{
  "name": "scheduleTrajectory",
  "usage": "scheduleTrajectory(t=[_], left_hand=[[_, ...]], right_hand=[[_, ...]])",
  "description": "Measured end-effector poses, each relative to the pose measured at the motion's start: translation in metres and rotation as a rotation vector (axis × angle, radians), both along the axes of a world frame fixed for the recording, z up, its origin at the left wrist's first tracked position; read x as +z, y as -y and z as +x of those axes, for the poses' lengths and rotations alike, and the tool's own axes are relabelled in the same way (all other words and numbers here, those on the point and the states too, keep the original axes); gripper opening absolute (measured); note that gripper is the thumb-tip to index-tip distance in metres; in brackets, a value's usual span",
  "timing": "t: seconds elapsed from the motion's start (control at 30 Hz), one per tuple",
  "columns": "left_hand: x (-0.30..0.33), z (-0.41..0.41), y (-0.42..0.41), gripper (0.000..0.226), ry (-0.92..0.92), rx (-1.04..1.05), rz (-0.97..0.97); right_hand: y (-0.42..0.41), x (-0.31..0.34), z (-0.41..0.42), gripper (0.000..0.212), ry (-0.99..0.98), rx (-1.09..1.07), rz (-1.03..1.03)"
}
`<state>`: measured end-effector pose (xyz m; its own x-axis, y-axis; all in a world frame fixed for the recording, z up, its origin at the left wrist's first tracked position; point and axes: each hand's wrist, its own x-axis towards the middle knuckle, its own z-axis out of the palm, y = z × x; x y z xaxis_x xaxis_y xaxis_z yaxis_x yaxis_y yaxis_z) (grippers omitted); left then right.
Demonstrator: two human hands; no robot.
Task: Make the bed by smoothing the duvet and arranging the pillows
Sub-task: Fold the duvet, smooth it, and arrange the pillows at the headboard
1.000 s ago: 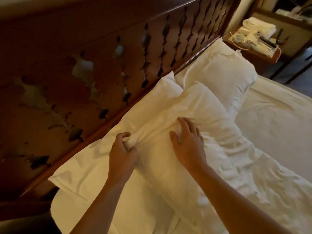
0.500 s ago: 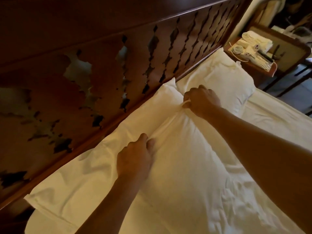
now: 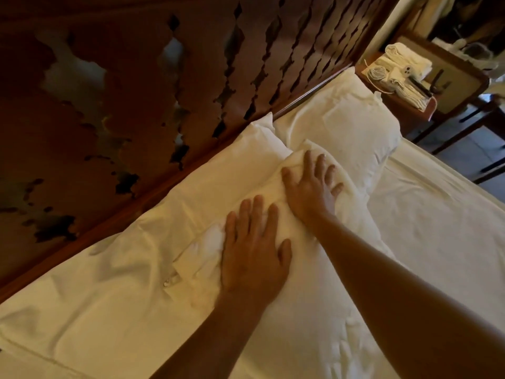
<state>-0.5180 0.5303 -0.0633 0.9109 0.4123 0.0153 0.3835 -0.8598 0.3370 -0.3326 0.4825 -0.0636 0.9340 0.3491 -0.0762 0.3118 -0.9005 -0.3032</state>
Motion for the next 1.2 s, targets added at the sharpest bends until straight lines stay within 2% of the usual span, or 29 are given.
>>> scheduleTrajectory(t=[0.07, 0.13, 0.2, 0.3, 0.37, 0.47, 0.53, 0.6, 0.7, 0.83, 0.97, 1.2], left_hand=[[-0.025, -0.011, -0.015, 0.069, -0.026, -0.001, 0.027], [-0.039, -0.02, -0.03, 0.071, -0.057, -0.006, 0.054], [-0.041, -0.023, -0.035, 0.074, -0.099, 0.006, 0.066], [-0.034, -0.026, -0.029, 0.082, -0.154, 0.125, 0.025], [-0.026, -0.028, -0.028, 0.09, -0.206, 0.207, -0.043], [-0.016, -0.029, -0.036, 0.1, -0.275, 0.248, -0.099], [-0.014, -0.031, -0.041, 0.101, -0.313, 0.243, -0.106], [-0.013, -0.033, -0.042, 0.099, -0.314, 0.234, -0.137], [-0.012, -0.039, -0.041, 0.094, -0.275, 0.23, -0.203], [-0.024, -0.041, -0.045, 0.093, -0.233, 0.267, -0.252], [-0.039, -0.039, -0.047, 0.098, -0.255, 0.277, -0.279], [-0.039, -0.039, -0.056, 0.081, -0.236, 0.199, -0.327]], right_hand=[[0.011, -0.002, 0.016, 0.075, -0.04, 0.168, -0.056], [0.026, -0.005, 0.031, 0.073, -0.006, 0.23, -0.204], [0.035, -0.008, 0.034, 0.075, -0.015, 0.089, -0.272], [0.035, -0.009, 0.015, 0.076, -0.051, -0.163, -0.127], [0.036, -0.006, -0.001, 0.072, 0.072, -0.035, -0.046], [0.035, 0.005, -0.007, 0.067, 0.201, 0.398, -0.038], [0.025, 0.014, -0.002, 0.069, 0.181, 0.607, -0.121], [0.011, 0.026, 0.002, 0.059, 0.085, 0.714, -0.176], [-0.013, 0.035, 0.001, 0.053, -0.057, 0.826, -0.304], [-0.028, 0.021, -0.001, 0.059, -0.056, 0.966, -0.491], [-0.032, 0.006, -0.001, 0.057, -0.023, 0.981, -0.487], [-0.032, 0.0, 0.006, 0.049, 0.059, 1.031, -0.419]])
